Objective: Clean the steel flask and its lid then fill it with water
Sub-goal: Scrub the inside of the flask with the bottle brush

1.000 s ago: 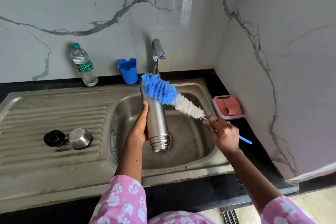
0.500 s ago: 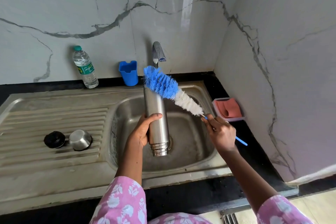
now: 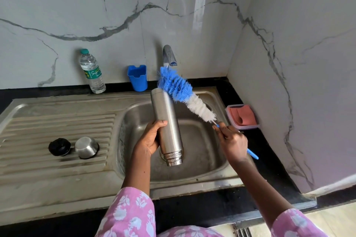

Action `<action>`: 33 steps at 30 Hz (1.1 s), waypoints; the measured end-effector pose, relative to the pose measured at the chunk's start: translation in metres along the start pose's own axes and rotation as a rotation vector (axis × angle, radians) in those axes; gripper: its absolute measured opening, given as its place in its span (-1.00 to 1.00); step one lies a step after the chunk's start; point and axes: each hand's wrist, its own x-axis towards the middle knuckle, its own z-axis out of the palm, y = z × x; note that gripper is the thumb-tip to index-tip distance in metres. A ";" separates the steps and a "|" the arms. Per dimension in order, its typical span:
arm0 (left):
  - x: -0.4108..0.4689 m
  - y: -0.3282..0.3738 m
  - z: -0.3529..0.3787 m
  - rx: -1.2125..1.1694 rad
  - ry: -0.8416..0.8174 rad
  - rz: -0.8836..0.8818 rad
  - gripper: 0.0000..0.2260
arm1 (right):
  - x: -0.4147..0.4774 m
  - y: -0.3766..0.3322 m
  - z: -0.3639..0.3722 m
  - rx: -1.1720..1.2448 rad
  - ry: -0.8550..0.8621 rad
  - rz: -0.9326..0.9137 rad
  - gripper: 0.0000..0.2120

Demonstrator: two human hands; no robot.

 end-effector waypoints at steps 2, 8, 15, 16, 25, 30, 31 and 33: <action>0.000 -0.001 -0.002 -0.022 0.006 -0.002 -0.59 | -0.010 0.004 -0.001 0.024 -0.010 -0.005 -0.70; -0.006 -0.003 0.003 -0.096 0.004 -0.044 -0.49 | -0.006 -0.002 -0.003 0.063 -0.012 0.023 -0.69; -0.004 -0.001 -0.003 -0.180 -0.029 -0.037 -0.39 | -0.011 -0.015 -0.010 0.124 -0.046 0.001 -0.66; -0.004 -0.001 -0.004 -0.177 -0.038 -0.049 -0.46 | -0.015 -0.015 -0.012 0.134 -0.054 -0.002 -0.66; -0.005 0.000 0.000 -0.142 -0.011 -0.099 -0.30 | -0.039 -0.026 -0.009 0.161 -0.119 0.071 -0.66; -0.002 -0.001 -0.002 -0.129 -0.011 -0.097 -0.28 | -0.046 -0.033 -0.009 0.181 -0.096 0.099 -0.57; -0.003 -0.001 -0.002 -0.123 -0.013 -0.101 -0.28 | -0.048 -0.034 -0.009 0.182 -0.090 0.105 -0.53; -0.003 -0.003 -0.002 -0.114 -0.020 -0.107 -0.29 | -0.051 -0.035 -0.010 0.186 -0.068 0.113 -0.49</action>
